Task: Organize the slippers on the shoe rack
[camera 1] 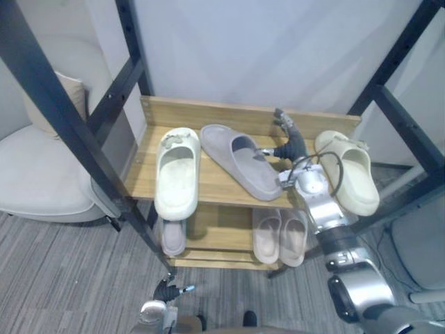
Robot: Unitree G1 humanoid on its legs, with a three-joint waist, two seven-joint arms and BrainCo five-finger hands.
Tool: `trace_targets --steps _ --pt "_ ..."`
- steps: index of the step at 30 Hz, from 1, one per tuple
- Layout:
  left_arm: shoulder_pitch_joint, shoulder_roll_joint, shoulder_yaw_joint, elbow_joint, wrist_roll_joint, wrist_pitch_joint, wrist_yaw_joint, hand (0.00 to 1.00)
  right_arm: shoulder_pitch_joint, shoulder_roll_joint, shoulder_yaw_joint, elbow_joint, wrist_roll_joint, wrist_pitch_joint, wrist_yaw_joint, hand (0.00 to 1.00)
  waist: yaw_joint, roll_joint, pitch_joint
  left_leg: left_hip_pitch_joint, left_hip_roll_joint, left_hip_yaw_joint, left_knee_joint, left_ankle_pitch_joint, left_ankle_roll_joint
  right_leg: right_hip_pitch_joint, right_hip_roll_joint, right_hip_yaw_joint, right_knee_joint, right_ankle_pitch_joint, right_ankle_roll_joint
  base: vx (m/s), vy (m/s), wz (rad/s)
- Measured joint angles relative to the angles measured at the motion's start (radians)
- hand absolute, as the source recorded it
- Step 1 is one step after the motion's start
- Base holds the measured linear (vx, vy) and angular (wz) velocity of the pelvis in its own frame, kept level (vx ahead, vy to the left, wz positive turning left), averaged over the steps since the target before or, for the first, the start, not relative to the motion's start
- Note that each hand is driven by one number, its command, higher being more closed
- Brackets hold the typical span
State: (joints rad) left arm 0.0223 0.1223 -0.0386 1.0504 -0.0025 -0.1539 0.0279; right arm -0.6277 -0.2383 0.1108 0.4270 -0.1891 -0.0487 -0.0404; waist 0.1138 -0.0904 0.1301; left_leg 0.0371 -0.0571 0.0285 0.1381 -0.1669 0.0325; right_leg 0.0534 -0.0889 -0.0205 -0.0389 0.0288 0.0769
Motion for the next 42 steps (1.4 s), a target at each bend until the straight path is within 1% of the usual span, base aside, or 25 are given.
trace_targets --steps 2,6,18,21,25,29,32,33,39,42 --pt "-0.002 0.002 0.000 0.000 0.000 0.005 -0.012 0.00 -0.010 -0.006 0.017 0.005 -0.009 0.000 0.007 1.00 0.000 -0.004 0.000 0.002 0.001 0.001 -0.005 0.002 -0.001 0.000 0.000 0.000 0.000 0.000 -0.001 0.00 0.000 0.00" --pt "-0.003 0.008 -0.005 0.000 0.000 0.010 -0.013 0.00 -0.027 -0.011 0.042 0.026 -0.009 0.000 0.030 1.00 0.000 -0.014 0.000 0.017 0.002 0.002 -0.034 0.016 -0.002 0.000 0.001 -0.001 0.001 -0.003 -0.005 0.00 -0.007 -0.01" --pt "-0.004 0.012 -0.019 0.001 -0.001 0.013 -0.012 0.00 -0.021 -0.018 0.056 0.019 -0.009 -0.003 0.041 1.00 0.000 -0.016 0.000 0.038 0.004 0.011 -0.055 0.021 -0.003 0.007 0.004 0.001 0.001 -0.003 -0.005 0.00 -0.003 -0.01" --pt "-0.005 0.012 -0.019 0.001 -0.001 0.013 -0.012 0.00 0.015 -0.017 0.051 -0.030 -0.010 -0.003 0.041 1.00 0.000 -0.016 0.000 0.041 0.005 0.011 -0.056 0.021 -0.003 0.010 0.004 0.000 0.001 -0.003 -0.005 0.00 0.000 0.00" --pt "-0.005 0.012 -0.019 0.001 -0.001 0.014 -0.013 0.00 0.096 -0.011 0.046 -0.140 -0.011 -0.003 0.040 1.00 -0.001 -0.016 0.001 0.053 0.007 0.013 -0.062 0.021 -0.003 0.017 0.006 -0.001 0.002 -0.003 -0.005 0.00 -0.002 -0.01" --pt "-0.005 0.011 -0.018 0.001 -0.001 0.014 -0.013 0.00 0.186 0.014 0.008 -0.245 -0.017 -0.008 0.034 1.00 -0.004 -0.015 0.001 0.054 0.006 0.014 -0.061 0.021 -0.002 0.018 0.005 -0.003 0.003 -0.003 -0.005 0.00 0.000 0.00" --pt "-0.005 0.011 -0.018 0.002 -0.001 0.015 -0.013 0.00 0.218 0.035 -0.010 -0.273 -0.018 -0.012 0.024 1.00 -0.006 -0.014 0.000 0.056 0.006 0.014 -0.058 0.021 -0.002 0.019 0.005 -0.004 0.007 -0.003 -0.005 -0.01 -0.005 0.00" --pt "-0.005 0.010 -0.018 0.002 -0.001 0.015 -0.013 0.00 0.241 0.044 -0.029 -0.291 -0.017 -0.012 0.022 1.00 -0.007 -0.013 0.000 0.056 0.006 0.013 -0.056 0.021 -0.002 0.019 0.004 -0.005 0.010 -0.003 -0.005 -0.04 -0.012 0.02" --pt "-0.001 0.006 -0.017 0.002 -0.001 0.016 -0.014 0.00 0.302 0.044 -0.039 -0.347 -0.009 -0.012 0.016 1.00 -0.012 -0.003 -0.004 0.055 0.001 0.014 -0.049 0.020 -0.002 0.018 0.000 -0.005 0.015 -0.003 -0.005 -0.05 -0.008 -0.01" --pt "0.004 0.000 -0.017 0.003 -0.001 0.017 -0.014 0.00 0.338 0.045 -0.045 -0.380 -0.009 -0.012 0.016 1.00 -0.020 0.010 -0.011 0.054 0.001 0.015 -0.047 0.021 -0.002 0.017 -0.001 -0.003 0.015 -0.003 -0.005 -0.04 -0.013 -0.01"
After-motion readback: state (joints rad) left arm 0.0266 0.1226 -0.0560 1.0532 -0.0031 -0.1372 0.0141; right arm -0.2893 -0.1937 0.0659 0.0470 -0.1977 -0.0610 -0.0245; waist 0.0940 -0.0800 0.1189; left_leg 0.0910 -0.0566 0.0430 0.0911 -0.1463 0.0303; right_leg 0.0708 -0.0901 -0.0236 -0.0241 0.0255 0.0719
